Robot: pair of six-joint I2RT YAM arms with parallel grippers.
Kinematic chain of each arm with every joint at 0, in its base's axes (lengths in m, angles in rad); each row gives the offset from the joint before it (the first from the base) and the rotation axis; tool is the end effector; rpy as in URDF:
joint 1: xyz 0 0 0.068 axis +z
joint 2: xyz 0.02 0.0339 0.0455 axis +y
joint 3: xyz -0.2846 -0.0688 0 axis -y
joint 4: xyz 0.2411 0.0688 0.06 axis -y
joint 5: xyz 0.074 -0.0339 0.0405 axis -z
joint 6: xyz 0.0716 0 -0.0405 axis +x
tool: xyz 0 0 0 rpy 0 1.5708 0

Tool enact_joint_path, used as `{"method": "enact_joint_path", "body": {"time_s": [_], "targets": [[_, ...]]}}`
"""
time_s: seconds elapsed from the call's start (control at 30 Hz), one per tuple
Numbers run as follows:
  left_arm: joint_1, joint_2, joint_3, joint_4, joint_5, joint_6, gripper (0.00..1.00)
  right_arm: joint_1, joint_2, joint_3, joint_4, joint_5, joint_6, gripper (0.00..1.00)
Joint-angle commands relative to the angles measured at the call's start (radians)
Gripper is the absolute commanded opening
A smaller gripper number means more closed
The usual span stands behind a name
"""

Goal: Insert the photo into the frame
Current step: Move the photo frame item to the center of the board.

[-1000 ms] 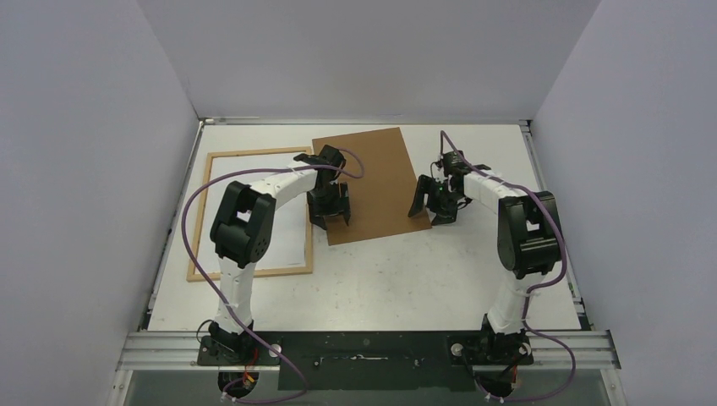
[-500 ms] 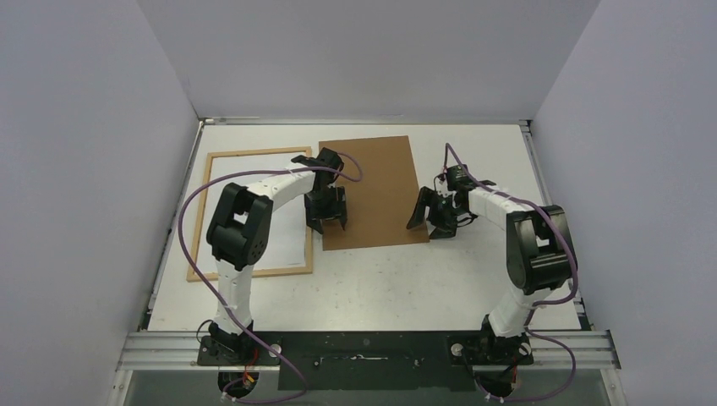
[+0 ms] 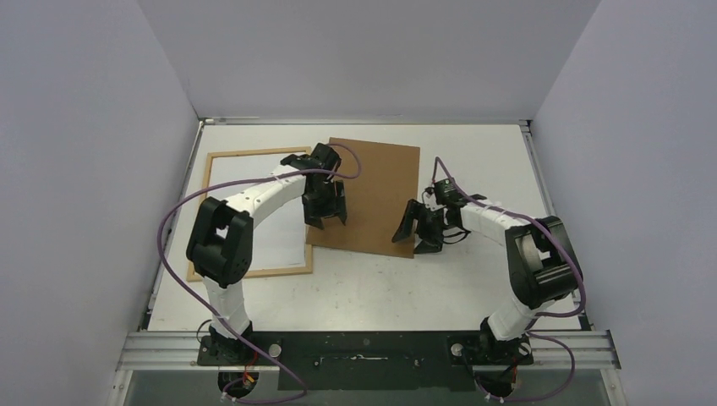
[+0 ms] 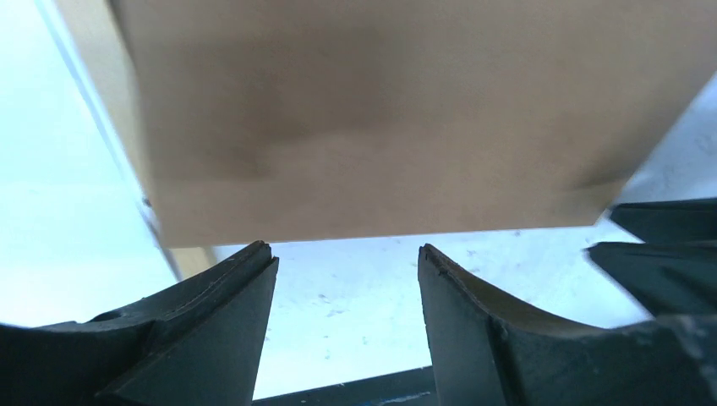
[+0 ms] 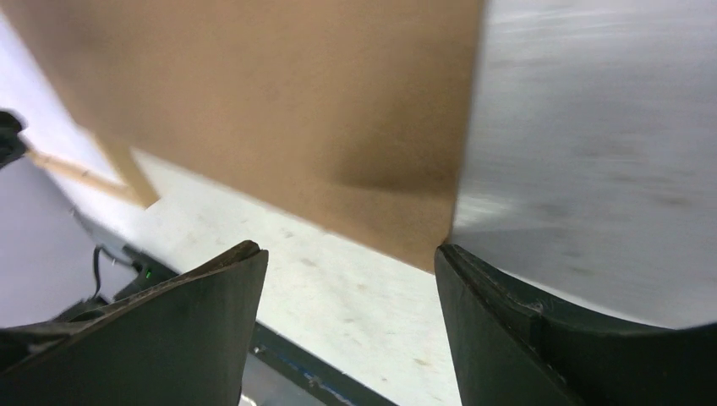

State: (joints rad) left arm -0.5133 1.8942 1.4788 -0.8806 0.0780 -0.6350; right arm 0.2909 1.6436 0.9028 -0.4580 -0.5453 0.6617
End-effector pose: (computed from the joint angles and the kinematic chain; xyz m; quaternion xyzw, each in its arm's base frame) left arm 0.3411 -0.1987 0.2010 -0.0549 0.9883 -0.1068 0.0939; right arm 0.2847 0.1240 0.1529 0.1255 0.9394 0.3168 0.0369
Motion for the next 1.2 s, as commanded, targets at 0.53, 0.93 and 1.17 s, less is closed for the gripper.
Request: {"method": "enact_joint_path", "body": {"time_s": [0.53, 0.93, 1.17], "targets": [[0.094, -0.25, -0.174, 0.037, 0.002, 0.03, 0.67, 0.301, 0.008, 0.072, 0.252, 0.056, 0.164, 0.74], [0.182, -0.165, -0.186, 0.079, 0.063, 0.147, 0.75, 0.248, -0.105, 0.135, -0.032, 0.469, 0.127, 0.78], [0.181, -0.111, -0.213, 0.12, 0.093, 0.126, 0.69, 0.184, -0.024, 0.145, -0.103, 0.458, 0.122, 0.79]]}}
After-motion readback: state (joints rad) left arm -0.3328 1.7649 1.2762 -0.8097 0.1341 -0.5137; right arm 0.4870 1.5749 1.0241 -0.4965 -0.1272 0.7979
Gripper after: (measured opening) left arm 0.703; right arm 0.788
